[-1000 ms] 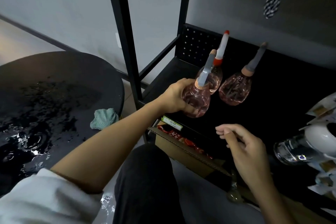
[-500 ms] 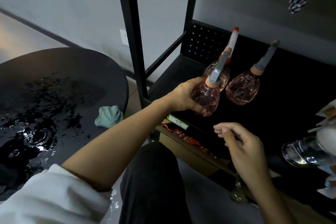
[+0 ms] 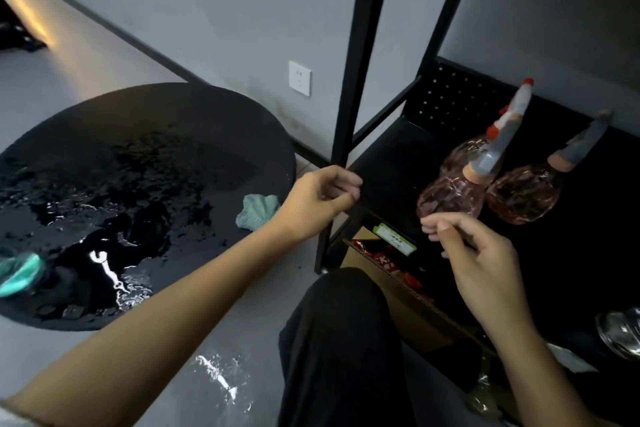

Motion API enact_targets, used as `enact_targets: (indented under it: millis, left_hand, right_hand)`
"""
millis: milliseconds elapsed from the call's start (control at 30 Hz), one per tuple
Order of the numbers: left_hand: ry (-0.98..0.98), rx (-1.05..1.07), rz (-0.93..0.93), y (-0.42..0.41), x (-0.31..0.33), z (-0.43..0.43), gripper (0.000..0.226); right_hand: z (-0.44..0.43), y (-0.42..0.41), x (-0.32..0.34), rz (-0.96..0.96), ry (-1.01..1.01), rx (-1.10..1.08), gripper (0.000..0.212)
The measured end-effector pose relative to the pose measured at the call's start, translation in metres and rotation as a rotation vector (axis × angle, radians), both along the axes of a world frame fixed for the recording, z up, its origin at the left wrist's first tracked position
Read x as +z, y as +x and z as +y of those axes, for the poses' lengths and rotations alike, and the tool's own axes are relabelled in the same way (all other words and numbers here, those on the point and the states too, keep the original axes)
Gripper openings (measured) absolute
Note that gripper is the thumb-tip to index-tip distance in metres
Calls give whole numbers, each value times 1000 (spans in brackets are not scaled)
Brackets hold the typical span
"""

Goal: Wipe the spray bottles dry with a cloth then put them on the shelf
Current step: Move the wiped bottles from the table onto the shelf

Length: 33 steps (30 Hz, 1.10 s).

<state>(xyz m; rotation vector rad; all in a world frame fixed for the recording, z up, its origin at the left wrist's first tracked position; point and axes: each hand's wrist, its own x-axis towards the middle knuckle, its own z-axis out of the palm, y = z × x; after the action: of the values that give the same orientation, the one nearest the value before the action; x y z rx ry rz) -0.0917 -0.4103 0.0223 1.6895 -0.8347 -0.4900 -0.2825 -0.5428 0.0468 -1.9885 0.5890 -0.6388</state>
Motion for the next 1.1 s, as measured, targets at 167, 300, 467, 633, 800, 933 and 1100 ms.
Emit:
enact_targets:
  millis: [167, 300, 467, 633, 800, 933, 1100]
  left_hand:
    - [75, 94, -3, 18, -18, 79, 10]
    - [131, 223, 30, 32, -29, 147, 8]
    - [186, 446, 21, 47, -49, 233, 9]
    - [236, 666, -55, 53, -65, 303, 30]
    - [269, 896, -53, 57, -81, 359, 28]
    - [305, 1144, -74, 73, -92, 393, 32]
    - [448, 1161, -61, 109, -100, 424, 86]
  right_hand:
    - [34, 35, 0, -16, -32, 99, 23]
    - [67, 63, -6, -7, -42, 179, 21]
    - [107, 88, -22, 35, -28, 263, 19]
    - [143, 107, -36, 70, -31, 358, 14]
    - [175, 121, -44, 91, -8, 427, 22]
    - [194, 128, -51, 126, -13, 455, 23]
    - [210, 134, -60, 173, -18, 475, 24]
